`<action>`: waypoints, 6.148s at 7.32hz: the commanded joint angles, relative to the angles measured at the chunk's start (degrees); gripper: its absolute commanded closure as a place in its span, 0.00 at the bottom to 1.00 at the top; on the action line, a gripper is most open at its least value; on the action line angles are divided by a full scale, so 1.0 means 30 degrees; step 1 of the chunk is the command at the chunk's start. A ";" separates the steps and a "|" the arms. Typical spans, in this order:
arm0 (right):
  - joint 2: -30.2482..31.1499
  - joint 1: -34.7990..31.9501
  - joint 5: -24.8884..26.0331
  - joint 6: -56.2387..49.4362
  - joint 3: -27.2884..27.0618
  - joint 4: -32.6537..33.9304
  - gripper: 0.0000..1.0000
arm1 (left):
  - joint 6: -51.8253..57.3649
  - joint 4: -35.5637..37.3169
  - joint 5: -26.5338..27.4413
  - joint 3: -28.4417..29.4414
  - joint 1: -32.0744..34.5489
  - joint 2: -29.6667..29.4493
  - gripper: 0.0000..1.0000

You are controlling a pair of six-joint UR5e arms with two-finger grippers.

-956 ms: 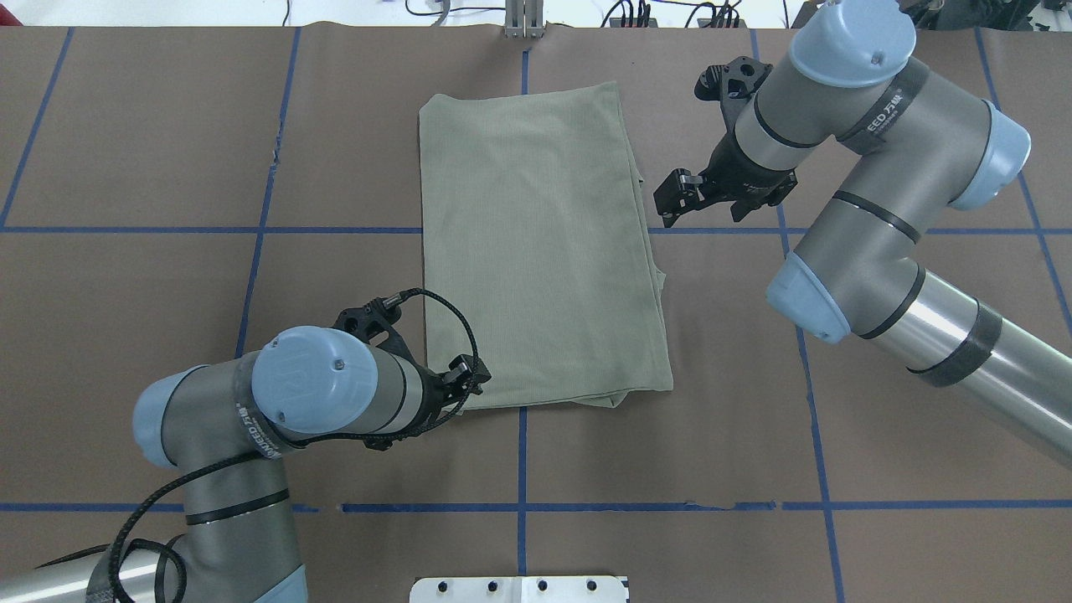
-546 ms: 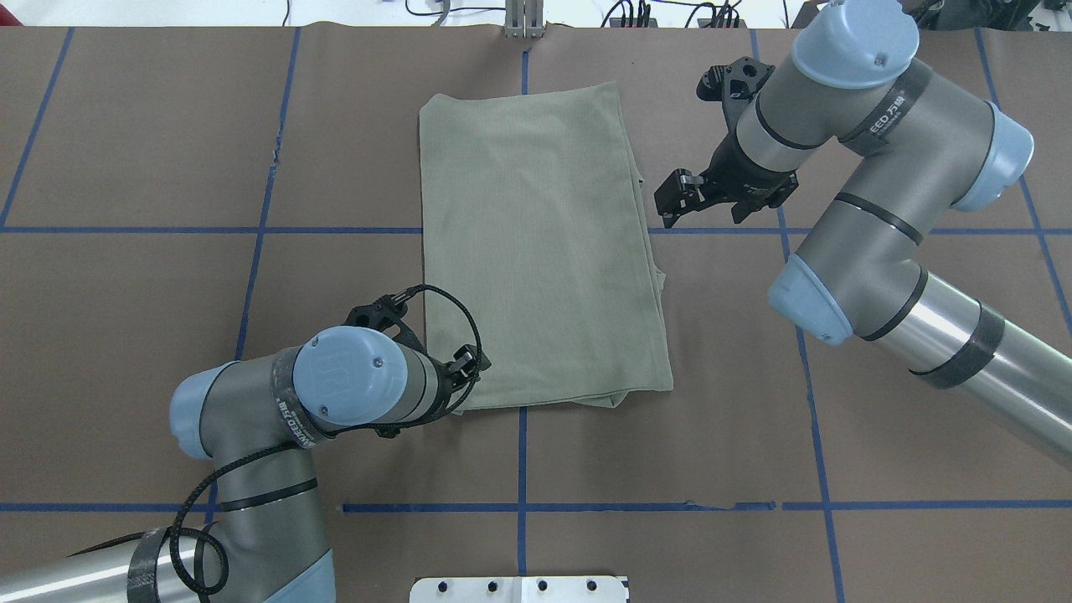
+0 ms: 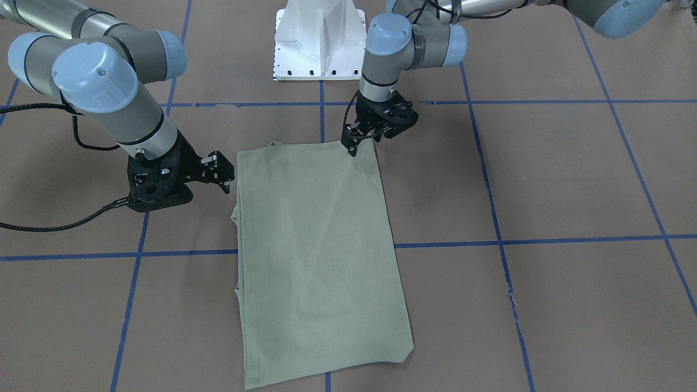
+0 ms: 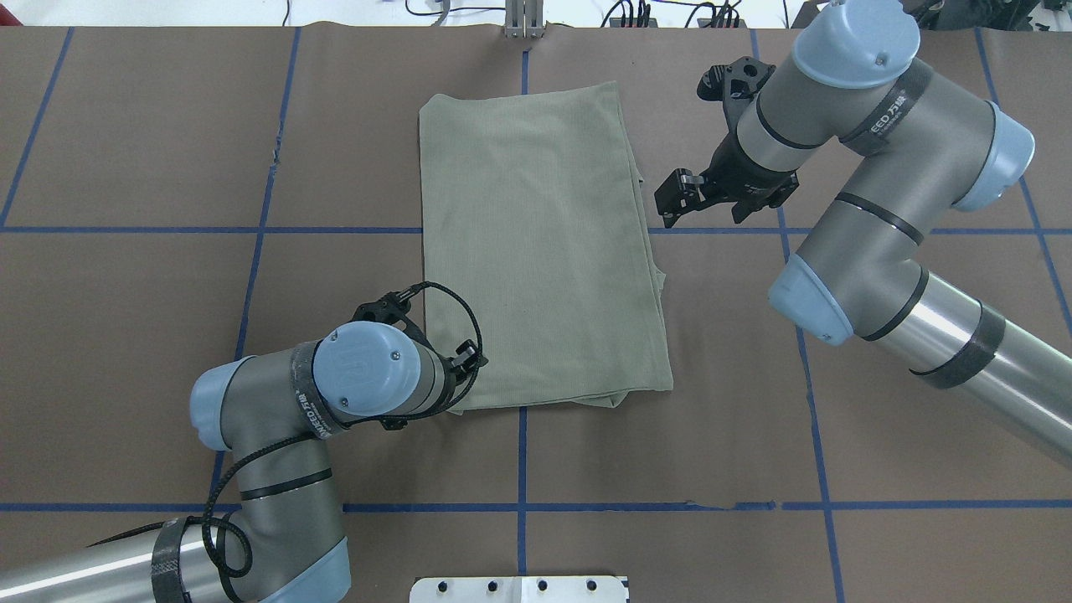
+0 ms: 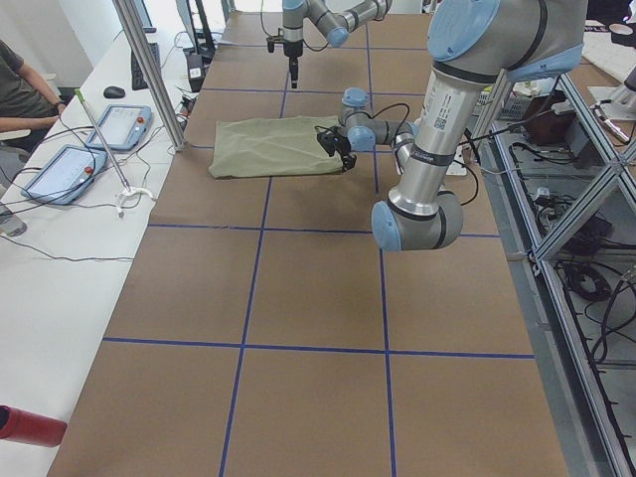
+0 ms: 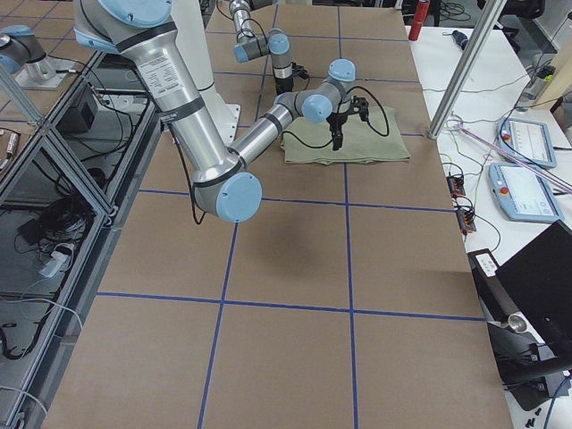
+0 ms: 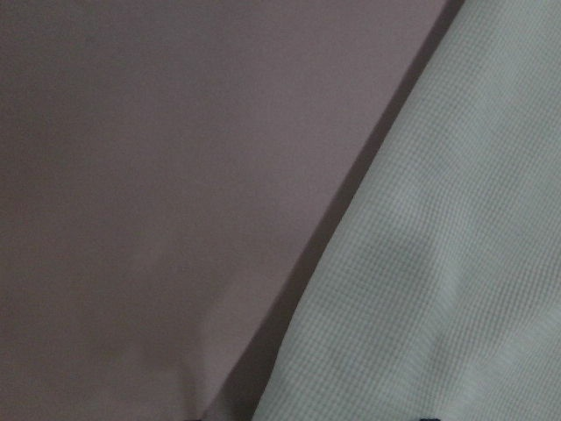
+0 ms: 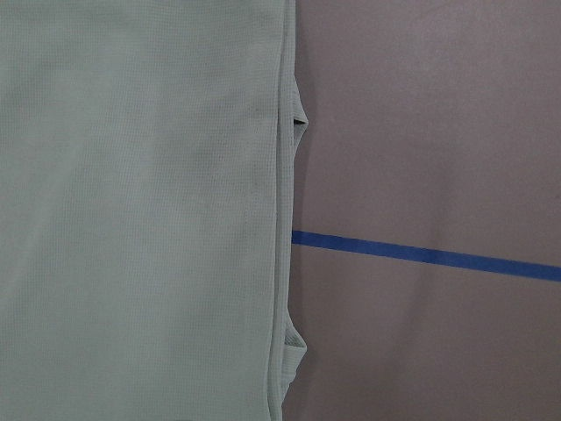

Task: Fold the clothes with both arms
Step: 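Position the left gripper at the shirt's corner nearest the robot, then hold the left gripper at the near corner while the right gripper lowers, then move the right gripper to the shirt's other near corner beside the left gripper, then grasp both near corners of the shirt with both grippers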

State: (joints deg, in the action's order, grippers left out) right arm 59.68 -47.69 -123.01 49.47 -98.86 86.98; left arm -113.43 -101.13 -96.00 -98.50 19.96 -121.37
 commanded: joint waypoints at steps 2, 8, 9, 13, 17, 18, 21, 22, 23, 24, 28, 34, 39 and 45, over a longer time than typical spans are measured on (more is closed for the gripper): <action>0.0001 -0.0013 -0.0011 0.0034 -0.0065 0.0011 0.00 | 0.0045 0.0017 -0.0023 0.0022 0.0025 -0.0121 0.34; 0.0001 -0.0013 -0.0011 0.0179 -0.0094 0.0011 0.00 | 0.0279 0.0018 -0.0022 0.0080 0.0289 -0.0120 0.48; 0.0001 -0.0013 0.0018 0.0181 -0.0094 0.0011 0.00 | 0.0309 -0.0012 -0.0052 0.0138 0.0260 -0.0120 0.49; 0.0147 -0.0013 0.0018 0.0181 -0.0123 0.0011 0.00 | 0.0309 -0.0012 -0.0198 -0.0036 0.0172 -0.0091 0.78; 0.0147 0.0248 -0.0011 0.1550 -0.0589 -0.0018 0.00 | 0.0396 -0.0012 -0.0081 -0.0589 -0.0122 0.0113 1.00; 0.0205 0.0744 0.0018 0.2689 -0.0882 -0.0018 0.00 | 0.1847 0.0104 -0.0197 -0.1144 -0.0093 0.0143 1.00; 0.0527 0.4510 0.3308 0.9880 -0.1760 -0.0135 0.00 | 0.3356 0.0164 -0.0286 -0.1941 -0.0122 0.0144 1.00; 0.0731 0.5746 0.4431 1.1821 -0.2054 -0.0135 0.00 | 0.3385 0.0164 -0.0315 -0.1941 -0.0122 0.0144 1.00; 0.1052 0.6542 0.4819 1.3436 -0.2492 -0.0135 0.00 | 0.3414 0.0164 -0.0316 -0.1912 -0.0122 0.0144 1.00; 0.2157 0.7507 0.5780 1.4757 -0.3280 -0.0164 0.00 | 0.3415 0.0164 -0.0316 -0.1941 -0.0122 0.0144 1.00; 0.2082 0.8659 0.7137 1.7847 -0.2385 -0.0163 0.00 | 0.3415 0.0135 -0.0287 -0.1970 -0.0122 0.0085 1.00; 0.1465 0.8747 0.7137 1.7876 -0.1207 -0.0106 0.00 | 0.3415 0.0105 -0.0286 -0.1970 -0.0122 0.0056 1.00; 0.1524 0.8834 0.7137 1.7876 -0.1207 -0.0077 0.07 | 0.3385 0.0105 -0.0286 -0.2029 -0.0092 0.0085 1.00; 0.1495 0.8835 0.7079 1.7818 -0.1061 -0.0136 0.66 | 0.3385 0.0105 -0.0286 -0.2000 -0.0122 0.0085 1.00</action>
State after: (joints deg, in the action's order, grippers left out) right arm 64.15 -21.19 -101.64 103.02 -102.02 86.48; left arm -103.27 -100.81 -96.86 -104.58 19.60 -121.11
